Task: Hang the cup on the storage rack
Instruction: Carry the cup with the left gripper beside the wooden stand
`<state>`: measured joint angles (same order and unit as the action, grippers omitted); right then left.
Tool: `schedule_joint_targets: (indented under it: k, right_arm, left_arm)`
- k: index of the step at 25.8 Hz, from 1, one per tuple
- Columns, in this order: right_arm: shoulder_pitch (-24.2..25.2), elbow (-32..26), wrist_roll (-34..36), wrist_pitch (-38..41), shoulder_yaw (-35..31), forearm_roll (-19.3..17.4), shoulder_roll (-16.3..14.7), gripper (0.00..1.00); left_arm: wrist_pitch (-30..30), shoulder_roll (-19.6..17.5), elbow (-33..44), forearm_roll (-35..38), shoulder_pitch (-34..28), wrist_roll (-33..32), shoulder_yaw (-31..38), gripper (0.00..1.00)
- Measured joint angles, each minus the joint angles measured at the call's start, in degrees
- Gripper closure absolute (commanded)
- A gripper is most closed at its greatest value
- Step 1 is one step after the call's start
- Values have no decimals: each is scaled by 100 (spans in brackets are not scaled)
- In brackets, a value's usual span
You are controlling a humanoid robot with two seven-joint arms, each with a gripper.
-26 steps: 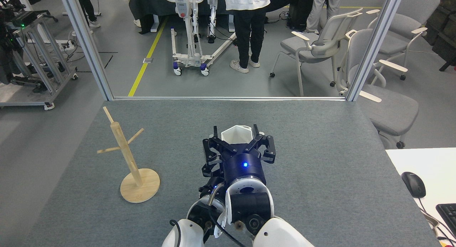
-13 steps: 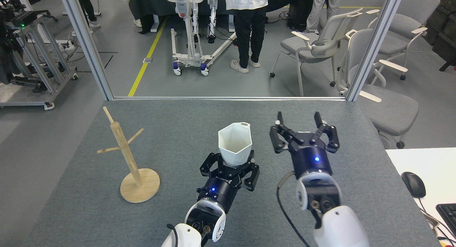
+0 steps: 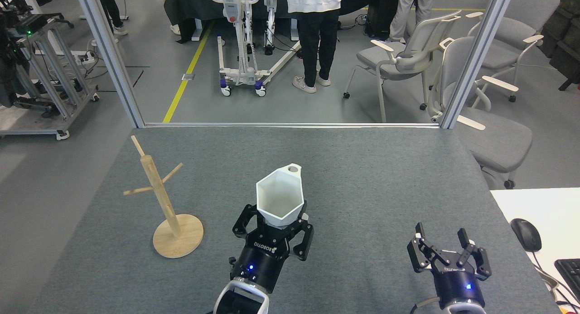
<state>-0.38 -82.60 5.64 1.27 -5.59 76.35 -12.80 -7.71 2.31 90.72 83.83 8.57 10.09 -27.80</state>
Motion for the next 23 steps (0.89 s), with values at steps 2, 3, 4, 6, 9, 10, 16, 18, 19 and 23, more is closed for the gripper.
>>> schedule_joint_targets:
  k: [2,3,4,6,9,10,16,18,19,23]
  right_arm:
    - [74,44,2,-58,-62,64,-6,1]
    - [91,62,5,-71,-81,86,-11,1]
    - [100,74,8,-84,-92,101,-12,1]
    - [106,90,11,-92,-108,121,-12,1]
    - [105,100,11,-103,-115,136,-29,1]
    - [105,101,12,-114,-117,138,-33,1]
    - [99,101,28,-114,-117,151,-31,1]
    - [99,100,31,-114,-118,152,-24,1]
    - [99,100,28,-114,-118,152,-24,1]
    - [110,101,12,-115,-118,152,-43,1]
  left_arm:
    - [-132,-151,175,10,-270,228,51,100]
    - [-237,-240,260,13,-422,342,76,100]
    - [-383,-318,328,15,-540,443,97,100]
    - [-712,-505,421,17,-773,598,143,100]
    - [-1161,-769,479,19,-1011,696,342,100]
    - [-1266,-836,486,19,-1077,696,435,100]
    - [-1867,-1144,445,-1,-1304,681,1020,100]
    - [-2047,-1188,388,-6,-1305,640,1104,100]
    - [-2134,-1223,353,-6,-1300,604,1145,100]
    - [-2374,-1440,205,10,-1260,356,1385,100]
